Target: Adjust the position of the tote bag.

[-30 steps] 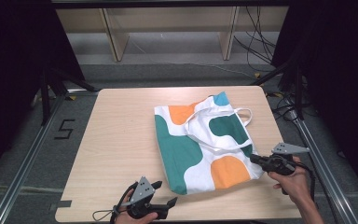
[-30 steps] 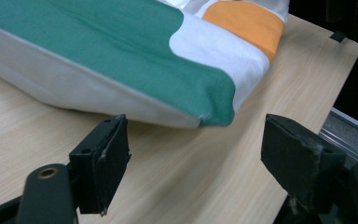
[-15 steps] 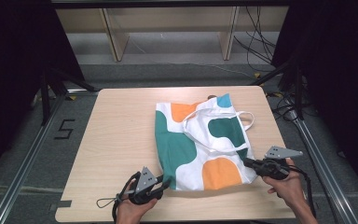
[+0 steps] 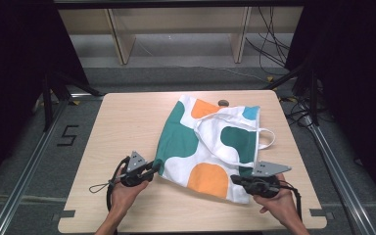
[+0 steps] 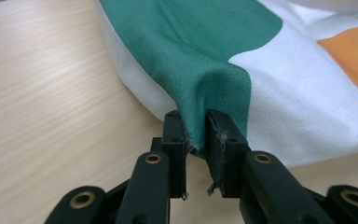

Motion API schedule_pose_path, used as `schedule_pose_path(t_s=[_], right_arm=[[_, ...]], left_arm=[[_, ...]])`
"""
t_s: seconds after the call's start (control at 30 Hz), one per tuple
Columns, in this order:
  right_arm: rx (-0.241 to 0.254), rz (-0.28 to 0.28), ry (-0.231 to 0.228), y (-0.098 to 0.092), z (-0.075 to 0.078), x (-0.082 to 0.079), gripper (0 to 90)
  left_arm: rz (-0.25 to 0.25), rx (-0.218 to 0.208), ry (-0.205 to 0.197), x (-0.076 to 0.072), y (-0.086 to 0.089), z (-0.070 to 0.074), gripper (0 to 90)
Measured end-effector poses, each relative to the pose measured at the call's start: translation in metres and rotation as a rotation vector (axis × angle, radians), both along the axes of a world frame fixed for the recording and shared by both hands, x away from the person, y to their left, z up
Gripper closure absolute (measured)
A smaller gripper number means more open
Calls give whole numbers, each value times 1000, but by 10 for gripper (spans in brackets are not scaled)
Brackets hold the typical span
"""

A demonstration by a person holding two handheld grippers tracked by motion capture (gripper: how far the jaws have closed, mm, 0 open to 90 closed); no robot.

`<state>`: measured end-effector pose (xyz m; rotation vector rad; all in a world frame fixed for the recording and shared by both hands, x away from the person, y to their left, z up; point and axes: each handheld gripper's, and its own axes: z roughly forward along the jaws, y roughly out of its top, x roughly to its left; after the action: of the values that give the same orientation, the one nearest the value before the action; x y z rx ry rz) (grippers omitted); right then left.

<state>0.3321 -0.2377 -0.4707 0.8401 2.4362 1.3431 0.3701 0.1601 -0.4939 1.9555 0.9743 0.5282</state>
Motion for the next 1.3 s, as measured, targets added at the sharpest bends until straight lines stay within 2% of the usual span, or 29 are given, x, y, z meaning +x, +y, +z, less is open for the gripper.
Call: schedule_pose_path(t_s=[0.1,0.13,0.17,0.2,0.27,0.3,0.33,0.43,0.5,0.53,0.57,0.6,0.67,0.73,0.77,0.8,0.83,0.87,0.9,0.93,0.97,1.0,1.03,1.1,1.17,1.2,1.23,1.27,1.3], right_arm=[[-46,33,11,19,-5,-1,900],[-46,33,11,19,-5,-1,900],[-50,58,-16,26,-5,-1,900],[-49,53,-16,26,-4,-1,900],[-45,44,-29,25,0,-3,900],[-45,44,-29,25,0,-3,900],[-45,26,-42,20,2,-2,900],[-40,20,-49,14,4,1,900],[-30,-18,-45,1,7,3,900],[-30,-36,-59,-3,7,4,900],[-19,-48,-47,-5,8,4,900],[-30,-58,-55,-8,9,4,900],[-35,-63,-65,-12,9,6,900],[-39,-59,-62,-13,9,6,900],[-38,-48,-70,-13,8,8,900],[-38,-41,-72,-13,8,9,900],[-38,-41,-72,-13,8,9,900],[-58,-56,-85,-13,8,7,900],[-60,-55,-86,-13,8,7,900],[-60,-55,-86,-13,8,7,900],[-57,-57,-80,-14,8,7,900],[-50,-73,-63,-17,8,7,897],[-49,-83,-58,-19,7,8,895],[-52,-76,-75,-23,6,10,889],[-46,-85,-56,-25,6,10,880],[-46,-85,-56,-25,6,10,880],[-46,-101,-56,-30,7,10,863],[-40,-104,-68,-31,6,11,857],[-40,-104,-68,-31,6,11,857]], left_arm=[[-4,44,-4,14,2,0,794],[-4,44,-4,14,2,0,801],[16,42,-3,23,4,-1,807],[32,37,0,27,4,-2,810],[43,57,1,38,6,-3,818],[43,57,1,38,6,-3,821],[58,75,-7,47,5,-2,822],[72,102,-7,55,5,-1,823],[113,128,-14,72,6,-2,824],[117,133,-13,78,8,-3,825],[125,130,-15,83,9,-3,825],[125,130,-15,83,9,-3,825],[157,147,-24,101,14,-6,825],[168,142,-21,106,16,-7,824],[206,116,-24,119,17,-9,821],[223,81,-24,123,18,-10,817],[223,81,-24,123,18,-10,809],[232,42,-3,125,23,-8,790],[251,12,2,123,26,-5,769],[251,12,2,123,26,-5,728],[264,-16,3,119,30,0,728],[272,-40,10,115,32,6,606],[275,-66,11,102,33,16,548],[229,-53,10,87,28,25,486],[195,-62,1,65,18,34,421],[195,-62,1,65,18,34,401],[123,-90,1,42,4,40,385],[84,-111,3,27,-8,41,367],[84,-111,3,27,-8,41,347]])
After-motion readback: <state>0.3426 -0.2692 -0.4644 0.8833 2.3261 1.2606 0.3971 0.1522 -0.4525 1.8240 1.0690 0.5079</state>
